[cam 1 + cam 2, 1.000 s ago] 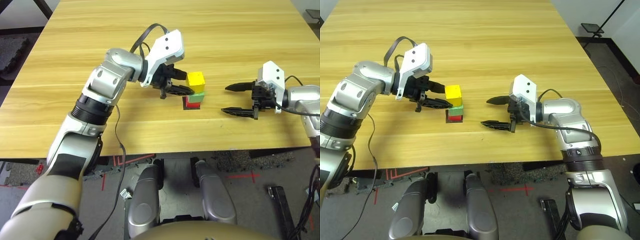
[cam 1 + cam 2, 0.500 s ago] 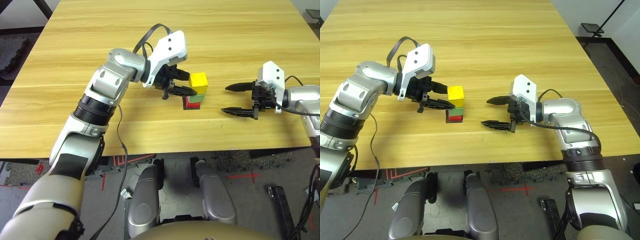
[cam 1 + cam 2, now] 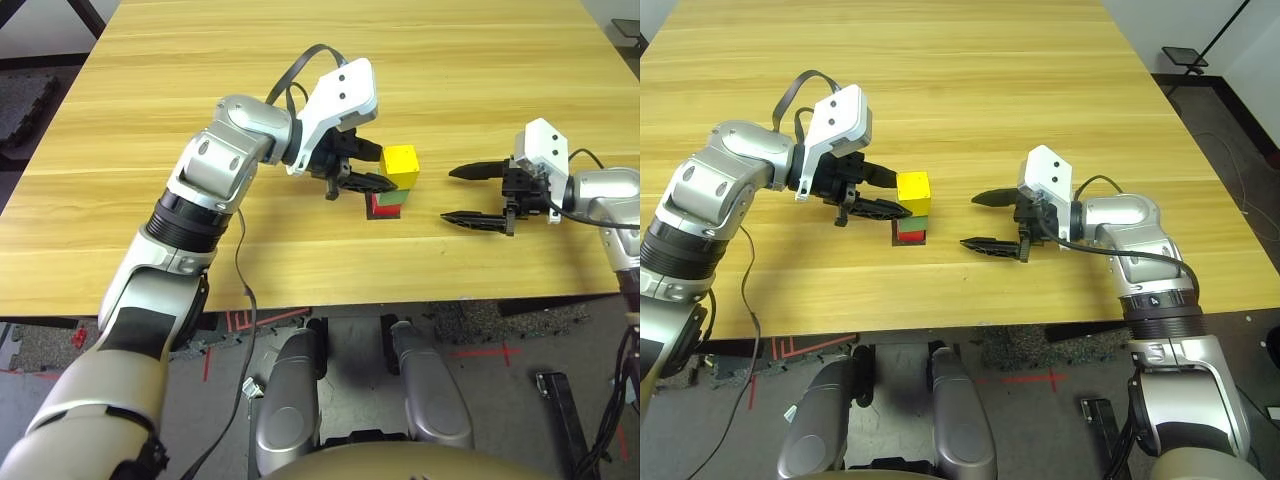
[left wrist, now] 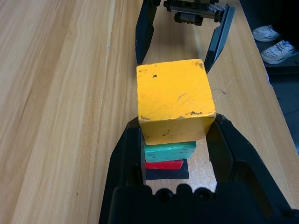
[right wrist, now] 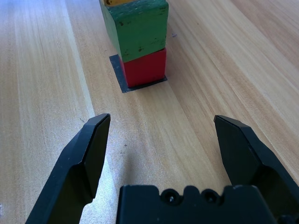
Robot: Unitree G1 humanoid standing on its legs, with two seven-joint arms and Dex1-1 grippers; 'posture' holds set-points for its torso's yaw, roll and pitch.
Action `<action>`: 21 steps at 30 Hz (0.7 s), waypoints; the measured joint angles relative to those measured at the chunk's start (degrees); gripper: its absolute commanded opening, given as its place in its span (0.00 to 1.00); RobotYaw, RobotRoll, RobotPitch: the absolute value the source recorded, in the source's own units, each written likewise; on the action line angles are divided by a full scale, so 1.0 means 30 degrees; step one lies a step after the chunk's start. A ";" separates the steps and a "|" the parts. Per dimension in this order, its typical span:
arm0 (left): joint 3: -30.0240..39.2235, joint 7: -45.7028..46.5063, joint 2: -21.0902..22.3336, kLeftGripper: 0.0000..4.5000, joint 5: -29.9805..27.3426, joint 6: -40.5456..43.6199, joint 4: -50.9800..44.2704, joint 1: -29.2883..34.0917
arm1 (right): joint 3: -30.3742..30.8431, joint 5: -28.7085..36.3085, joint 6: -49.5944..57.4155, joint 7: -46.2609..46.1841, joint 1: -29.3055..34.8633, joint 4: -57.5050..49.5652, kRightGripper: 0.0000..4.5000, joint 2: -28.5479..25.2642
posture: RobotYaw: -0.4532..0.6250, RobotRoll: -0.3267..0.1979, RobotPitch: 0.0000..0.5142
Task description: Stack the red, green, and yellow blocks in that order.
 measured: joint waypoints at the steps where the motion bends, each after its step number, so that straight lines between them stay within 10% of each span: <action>1: -0.0001 -0.0001 -0.0008 0.45 0.0001 -0.0001 0.0012 0.0000 | 0.0000 0.0000 0.0000 -0.0002 0.0005 -0.0001 1.00 0.0000 | 0.61 0.86 0.48; 21: -0.0066 -0.0011 -0.0232 0.45 0.0081 -0.0515 0.0706 0.0192 | 0.0000 0.0002 0.0016 -0.0013 0.0091 -0.0055 1.00 0.0000 | 0.61 0.85 0.50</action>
